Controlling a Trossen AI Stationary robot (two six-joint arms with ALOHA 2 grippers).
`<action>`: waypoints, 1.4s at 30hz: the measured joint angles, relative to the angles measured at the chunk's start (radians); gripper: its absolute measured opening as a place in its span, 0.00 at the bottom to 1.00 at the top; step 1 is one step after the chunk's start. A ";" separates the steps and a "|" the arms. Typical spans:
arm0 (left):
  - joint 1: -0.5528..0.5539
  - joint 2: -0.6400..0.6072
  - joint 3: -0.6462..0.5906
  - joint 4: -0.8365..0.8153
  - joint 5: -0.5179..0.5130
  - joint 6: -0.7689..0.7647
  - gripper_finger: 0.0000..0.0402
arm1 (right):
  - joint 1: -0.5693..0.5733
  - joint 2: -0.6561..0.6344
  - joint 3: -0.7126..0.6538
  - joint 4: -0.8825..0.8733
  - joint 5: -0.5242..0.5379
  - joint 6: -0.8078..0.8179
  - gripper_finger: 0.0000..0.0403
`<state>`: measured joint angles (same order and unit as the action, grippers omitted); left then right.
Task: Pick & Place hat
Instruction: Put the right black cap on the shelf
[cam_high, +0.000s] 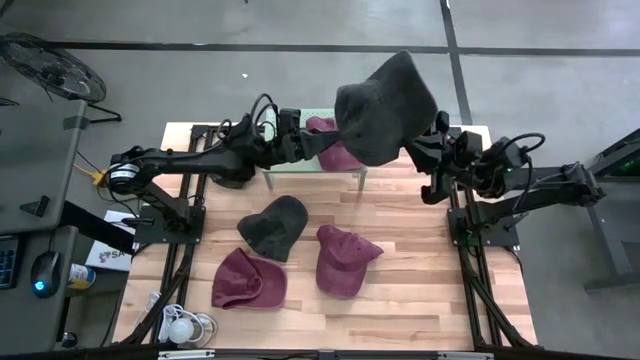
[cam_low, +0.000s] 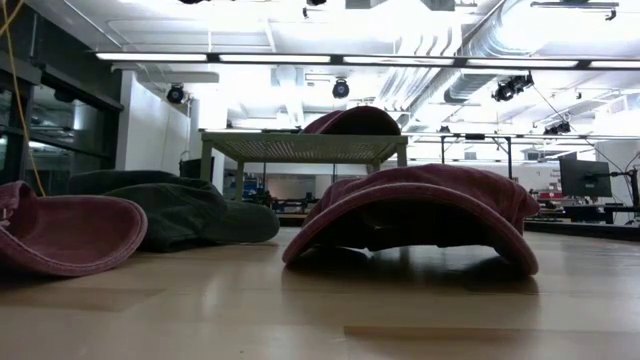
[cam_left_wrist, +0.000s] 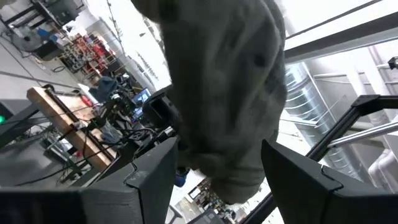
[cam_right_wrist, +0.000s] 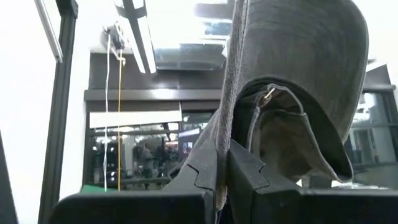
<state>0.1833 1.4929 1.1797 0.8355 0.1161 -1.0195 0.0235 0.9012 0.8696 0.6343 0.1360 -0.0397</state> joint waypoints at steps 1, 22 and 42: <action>0.000 0.000 0.000 0.001 -0.001 0.001 0.57 | 0.000 -0.003 0.000 0.010 -0.001 -0.005 0.02; 0.000 -0.002 0.000 0.054 -0.030 0.023 0.57 | 0.000 -0.009 0.000 0.007 0.011 -0.003 0.02; 0.000 -0.002 0.000 0.059 -0.023 0.020 0.57 | -0.005 0.030 0.000 0.075 0.018 0.000 0.02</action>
<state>0.1829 1.4914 1.1793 0.8944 0.0926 -0.9997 0.0181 0.9316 0.8696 0.7094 0.1535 -0.0400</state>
